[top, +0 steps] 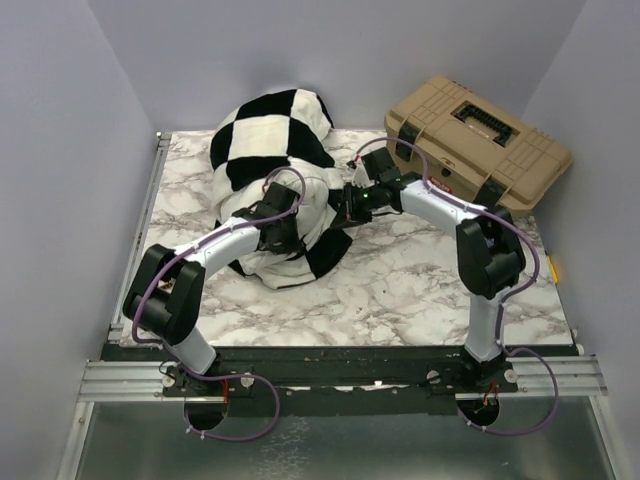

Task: Put the pillow into the pillowcase
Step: Stuff the pillow into the pillowcase.

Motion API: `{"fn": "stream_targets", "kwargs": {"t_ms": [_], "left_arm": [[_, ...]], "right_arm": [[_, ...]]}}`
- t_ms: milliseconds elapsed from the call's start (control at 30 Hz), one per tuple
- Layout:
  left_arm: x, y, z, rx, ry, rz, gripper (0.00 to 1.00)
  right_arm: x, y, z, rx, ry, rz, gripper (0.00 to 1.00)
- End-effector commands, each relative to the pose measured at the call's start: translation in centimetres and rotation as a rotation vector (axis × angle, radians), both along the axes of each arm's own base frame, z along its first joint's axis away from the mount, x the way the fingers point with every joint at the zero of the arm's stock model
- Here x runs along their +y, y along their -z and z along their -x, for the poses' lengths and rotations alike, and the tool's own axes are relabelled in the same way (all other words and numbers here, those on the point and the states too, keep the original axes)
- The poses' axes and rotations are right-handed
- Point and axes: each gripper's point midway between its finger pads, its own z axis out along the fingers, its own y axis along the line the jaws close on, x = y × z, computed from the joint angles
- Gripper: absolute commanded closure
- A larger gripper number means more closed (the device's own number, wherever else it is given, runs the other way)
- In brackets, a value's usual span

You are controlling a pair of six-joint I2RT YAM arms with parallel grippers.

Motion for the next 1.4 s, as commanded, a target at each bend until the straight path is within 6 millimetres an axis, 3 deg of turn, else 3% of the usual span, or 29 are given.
{"fn": "stream_targets", "kwargs": {"t_ms": [0, 133, 233, 300, 500, 633, 733, 800, 833, 900, 1033, 1133, 1200, 1367], "left_arm": [[-0.6, -2.8, -2.8, 0.038, -0.103, 0.14, 1.0], [-1.1, -5.8, -5.7, -0.024, -0.094, 0.203, 1.0], [-0.6, -7.7, -7.2, -0.068, -0.101, 0.228, 1.0], [0.7, -8.2, -8.2, -0.113, -0.125, 0.176, 1.0], [2.4, -7.5, -11.0, -0.137, -0.182, 0.102, 1.0], [4.7, -4.5, -11.8, -0.126, -0.216, -0.055, 1.0], [4.9, -1.9, -11.0, -0.074, -0.195, -0.098, 1.0], [4.0, -0.6, -10.1, -0.042, -0.16, -0.099, 1.0], [3.4, -0.2, -9.6, -0.035, -0.141, -0.104, 1.0], [2.1, 0.1, -8.8, -0.032, -0.111, -0.102, 1.0], [0.1, 0.4, -7.3, -0.025, -0.076, -0.093, 1.0], [-0.5, 0.2, -6.9, -0.028, -0.066, -0.074, 1.0], [-0.6, -0.1, -7.0, -0.034, -0.062, -0.072, 1.0], [-0.6, -1.3, -7.7, -0.06, -0.07, -0.054, 1.0]], "right_arm": [[-0.7, -4.2, 4.3, 0.02, -0.059, -0.093, 1.0], [-3.6, -3.4, 9.9, 0.116, -0.075, -0.044, 1.0], [-5.6, -3.0, 12.6, 0.142, -0.084, 0.013, 1.0], [-6.3, -3.9, 13.8, 0.124, -0.116, 0.015, 1.0], [-8.2, -7.2, 16.8, 0.12, -0.182, 0.044, 1.0], [-10.4, -6.9, 18.6, 0.143, -0.176, 0.136, 1.0], [-11.4, -5.7, 19.6, 0.157, -0.165, 0.172, 1.0], [-11.3, -5.4, 18.9, 0.148, -0.137, 0.182, 0.99], [-11.1, -5.5, 18.3, 0.138, -0.122, 0.18, 0.91], [-10.4, -6.2, 16.4, 0.105, -0.087, 0.182, 0.62], [-7.5, -9.8, 11.8, -0.009, -0.047, 0.084, 0.4], [-4.1, -12.3, 9.0, -0.053, -0.064, -0.057, 0.37], [-1.9, -12.8, 7.8, -0.022, -0.075, -0.133, 0.37], [2.5, -11.3, 5.1, 0.068, -0.034, -0.318, 0.44]]}}
